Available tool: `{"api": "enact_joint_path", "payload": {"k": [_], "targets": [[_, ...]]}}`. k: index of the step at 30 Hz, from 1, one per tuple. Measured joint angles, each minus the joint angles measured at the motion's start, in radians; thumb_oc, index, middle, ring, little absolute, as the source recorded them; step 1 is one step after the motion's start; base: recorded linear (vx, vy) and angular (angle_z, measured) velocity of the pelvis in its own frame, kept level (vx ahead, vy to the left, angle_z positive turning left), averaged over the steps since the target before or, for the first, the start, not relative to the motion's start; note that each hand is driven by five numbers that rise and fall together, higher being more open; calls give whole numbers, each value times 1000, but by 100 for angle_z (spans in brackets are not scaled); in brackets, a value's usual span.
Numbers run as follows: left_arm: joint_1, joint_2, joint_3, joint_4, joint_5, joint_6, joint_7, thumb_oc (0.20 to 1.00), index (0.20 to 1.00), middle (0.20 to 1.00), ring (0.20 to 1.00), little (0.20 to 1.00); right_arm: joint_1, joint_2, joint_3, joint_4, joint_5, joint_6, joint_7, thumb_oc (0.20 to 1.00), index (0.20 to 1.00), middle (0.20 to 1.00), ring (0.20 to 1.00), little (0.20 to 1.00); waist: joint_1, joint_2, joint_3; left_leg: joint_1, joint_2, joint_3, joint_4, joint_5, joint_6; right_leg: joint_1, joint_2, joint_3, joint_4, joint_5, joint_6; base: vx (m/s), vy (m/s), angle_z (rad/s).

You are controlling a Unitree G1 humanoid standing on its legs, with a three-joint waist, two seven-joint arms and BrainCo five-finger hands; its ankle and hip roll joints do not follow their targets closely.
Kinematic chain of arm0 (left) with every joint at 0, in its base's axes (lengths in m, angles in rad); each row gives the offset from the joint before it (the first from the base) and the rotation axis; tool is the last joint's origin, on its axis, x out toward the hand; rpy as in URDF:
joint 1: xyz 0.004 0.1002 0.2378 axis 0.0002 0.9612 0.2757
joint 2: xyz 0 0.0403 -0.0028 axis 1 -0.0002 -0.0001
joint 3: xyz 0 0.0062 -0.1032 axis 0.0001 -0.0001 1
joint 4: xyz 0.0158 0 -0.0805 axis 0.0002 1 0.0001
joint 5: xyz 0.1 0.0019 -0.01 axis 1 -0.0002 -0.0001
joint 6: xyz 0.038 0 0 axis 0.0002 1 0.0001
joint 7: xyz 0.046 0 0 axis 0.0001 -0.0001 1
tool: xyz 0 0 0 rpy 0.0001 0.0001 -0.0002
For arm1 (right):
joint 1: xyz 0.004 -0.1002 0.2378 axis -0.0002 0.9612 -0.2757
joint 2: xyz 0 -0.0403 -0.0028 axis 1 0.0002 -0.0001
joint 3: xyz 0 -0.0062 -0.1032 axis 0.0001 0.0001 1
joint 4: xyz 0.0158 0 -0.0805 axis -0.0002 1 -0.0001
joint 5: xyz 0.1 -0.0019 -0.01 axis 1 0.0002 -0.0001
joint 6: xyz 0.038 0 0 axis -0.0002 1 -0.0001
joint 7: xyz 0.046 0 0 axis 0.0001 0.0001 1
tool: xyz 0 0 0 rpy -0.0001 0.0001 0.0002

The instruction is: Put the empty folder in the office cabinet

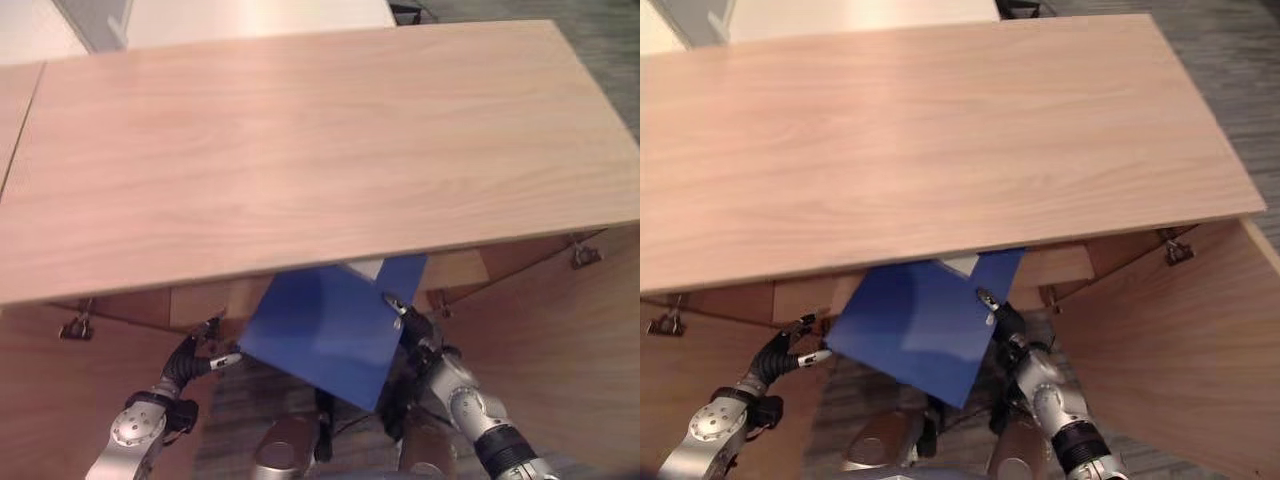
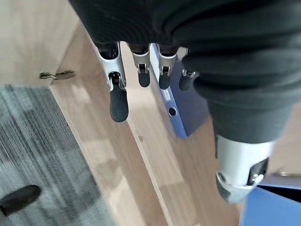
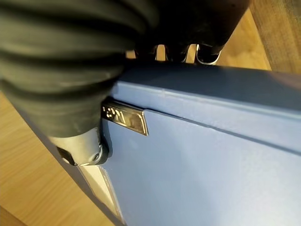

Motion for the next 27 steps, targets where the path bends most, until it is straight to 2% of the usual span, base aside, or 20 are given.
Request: {"api": "enact_joint_path", "payload": {"k": [2,3,4,5,6,7,9,10,12,13,14,15,16,17,18,20,23,24,25,27], "targets": [[-27,-4,-7,3,0,0,9,1000,1000,1000,1000,1000,-41,-13,-8,-5,18,-16,-5,200,200,200,200,200,4,-5,38,-87,14,-13,57,-22,-16,-46,9,-6,1,39,-25,-67,-94,25],[-72,-16,-12,26,0,2,15,1000,1000,1000,1000,1000,-88,-18,-39,-6,18,-31,-29,200,200,200,200,200,9,12,97,-159,24,-18,96,-25,-12,-100,18,-1,10,73,-66,-84,-107,35],[-74,-26,-11,28,0,2,23,1000,1000,1000,1000,1000,-96,-23,-41,-7,20,-34,-39,200,200,200,200,200,7,18,101,-188,27,-18,105,-25,-12,-126,17,4,22,72,-67,-56,-62,41],[-74,-36,-12,24,0,0,30,1000,1000,1000,1000,1000,-107,-32,-43,-18,27,-37,-47,200,200,200,200,200,5,30,110,-221,34,-15,117,-25,-12,-159,18,6,43,62,-83,-33,-20,33],[-73,-31,-13,13,0,0,33,1000,1000,1000,1000,1000,-122,-40,-43,-30,38,-41,-54,200,200,200,200,200,2,32,129,-246,37,-10,133,-25,-12,-185,15,11,66,47,-106,-42,-32,39],[-73,-28,-11,11,0,0,39,1000,1000,1000,1000,1000,-146,-39,-40,-32,56,-51,-63,200,200,200,200,200,8,34,160,-266,46,-10,158,-25,-12,-208,16,24,89,46,-109,-41,-31,28],[-59,-27,-12,3,0,-7,44,1000,1000,1000,1000,1000,-154,-39,-42,-66,57,-64,-75,200,200,200,200,200,16,32,162,-317,63,-10,205,-25,-12,-254,17,27,138,30,-129,-38,-28,14],[-59,-28,-14,3,0,-8,44,1000,1000,1000,1000,1000,-175,-37,-42,-79,60,-85,-77,200,200,200,200,200,17,29,164,-358,71,-13,238,-25,-12,-296,14,33,183,17,-139,-39,-39,13],[-59,-25,-17,-20,0,-18,48,1000,1000,1000,1000,1000,-212,-38,-51,-112,77,-110,-95,200,200,200,200,200,17,29,164,-445,86,-14,321,-36,2,-394,0,57,319,-57,-158,-28,-50,21],[-60,-25,-19,-33,0,-23,54,1000,1000,1000,1000,1000,-233,-37,-59,-127,96,-127,-101,200,200,200,200,200,14,28,165,-495,87,-16,378,-53,-4,-445,-14,71,380,-91,-167,-25,-69,27],[-65,-27,-26,-40,0,-26,75,1000,1000,1000,1000,1000,-273,-14,-82,-143,99,-153,-122,200,200,200,200,200,13,32,165,-580,93,-47,475,-94,-22,-507,-6,71,410,-93,-174,-18,-64,17],[-69,-29,-33,-42,-1,-26,81,1000,1000,1000,1000,1000,-293,-8,-86,-154,107,-168,-133,200,200,200,200,200,17,36,166,-609,101,-69,487,-110,-10,-523,-2,55,427,-93,-175,-18,-47,0],[-68,-30,-38,-50,-1,-25,86,1000,1000,1000,1000,1000,-305,-4,-84,-158,120,-186,-149,200,200,200,200,200,21,36,167,-630,112,-70,498,-108,-12,-550,-8,57,481,-121,-165,0,0,0],[-72,-36,-39,-62,-2,-26,92,1000,1000,1000,1000,1000,-318,0,-89,-158,137,-206,-171,200,200,200,200,200,16,34,165,-655,113,-65,537,-107,-11,-595,-30,96,611,-158,-203,-22,-23,41],[-74,-33,-42,-85,-2,-27,104,1000,1000,1000,1000,1000,-324,18,-111,-156,140,-224,-198,200,200,200,200,200,4,31,163,-684,99,-63,574,-111,-18,-574,-49,150,637,-206,-198,-26,-52,47],[-83,-28,-40,-100,-4,-29,130,1000,1000,1000,1000,1000,-395,24,-140,-144,165,-248,-255,200,200,200,200,200,19,35,162,-743,112,-83,610,-136,-32,-623,-37,130,635,-227,-204,10,-80,22],[-117,-39,-40,-125,-11,-30,179,1000,1000,1000,1000,1000,-502,17,-209,-146,197,-310,-326,200,200,200,200,200,41,65,146,-819,110,-97,679,-144,-30,-694,-65,122,729,-262,-241,53,-80,13],[-123,-35,-42,-132,-11,-30,194,1000,1000,1000,1000,1000,-544,15,-239,-144,225,-327,-352,200,200,200,200,200,46,70,143,-824,108,-99,702,-156,-42,-693,-77,120,759,-281,-247,81,-97,33],[-151,-29,-58,-139,-11,-34,213,1000,1000,1000,1000,1000,-696,-3,-309,-79,259,-380,-389,200,200,200,200,200,57,104,121,-862,105,-121,774,-189,-43,-702,-91,106,816,-320,-255,72,-70,29],[-180,-24,-88,-140,-12,-37,235,1000,1000,1000,1000,1000,-941,-57,-407,67,305,-469,-430,200,200,200,200,200,82,123,84,-917,89,-132,835,-211,-35,-747,-116,105,880,-353,-261,62,-50,31]]}}
